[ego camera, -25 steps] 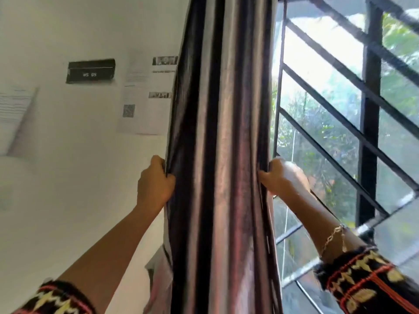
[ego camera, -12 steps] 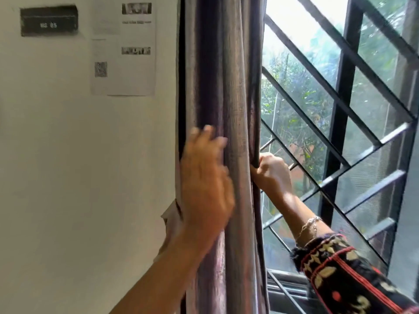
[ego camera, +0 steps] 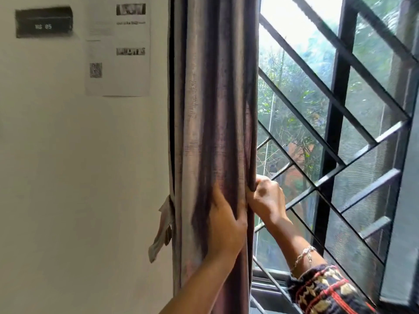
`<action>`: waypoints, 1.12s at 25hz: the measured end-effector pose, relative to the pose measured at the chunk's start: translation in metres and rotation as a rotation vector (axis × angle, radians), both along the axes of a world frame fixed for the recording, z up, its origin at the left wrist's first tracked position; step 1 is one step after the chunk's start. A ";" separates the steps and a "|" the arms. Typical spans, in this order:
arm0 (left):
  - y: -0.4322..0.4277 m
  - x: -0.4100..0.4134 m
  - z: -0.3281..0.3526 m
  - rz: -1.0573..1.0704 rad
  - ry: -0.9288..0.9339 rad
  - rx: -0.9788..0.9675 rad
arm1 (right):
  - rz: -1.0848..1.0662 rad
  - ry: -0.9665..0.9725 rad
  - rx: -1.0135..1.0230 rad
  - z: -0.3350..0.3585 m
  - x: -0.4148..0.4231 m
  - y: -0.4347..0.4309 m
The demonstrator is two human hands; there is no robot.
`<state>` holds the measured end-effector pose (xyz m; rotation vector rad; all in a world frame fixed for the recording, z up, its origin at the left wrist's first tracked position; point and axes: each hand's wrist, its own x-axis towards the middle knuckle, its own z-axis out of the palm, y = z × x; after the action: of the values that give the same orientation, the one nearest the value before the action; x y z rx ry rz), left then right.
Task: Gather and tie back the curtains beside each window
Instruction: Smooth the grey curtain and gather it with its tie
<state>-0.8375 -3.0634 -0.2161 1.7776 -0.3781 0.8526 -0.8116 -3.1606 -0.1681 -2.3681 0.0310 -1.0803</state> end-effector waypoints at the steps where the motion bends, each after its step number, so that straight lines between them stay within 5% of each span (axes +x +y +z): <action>1: 0.001 0.003 -0.005 -0.018 0.072 0.045 | 0.014 -0.001 -0.006 -0.004 0.003 0.001; 9: 0.007 0.011 -0.036 0.126 0.225 0.288 | 0.219 0.046 -0.028 -0.014 0.003 0.018; 16: 0.015 0.005 -0.049 -0.026 0.122 0.155 | 0.048 0.160 -0.157 -0.025 0.014 0.044; 19: 0.014 -0.019 -0.057 0.073 -0.210 -0.023 | 0.076 0.077 -0.138 -0.031 0.017 0.046; 23: 0.024 -0.037 -0.059 0.163 -0.575 0.030 | 0.083 0.047 -0.105 -0.037 0.016 0.046; 28: 0.061 -0.022 -0.051 0.287 -0.291 -0.192 | 0.134 -0.024 -0.074 -0.042 0.010 0.039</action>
<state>-0.8599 -3.0024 -0.2666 1.5530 -0.2204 1.3140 -0.8015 -3.1221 -0.2100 -2.3847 -0.1765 -1.0615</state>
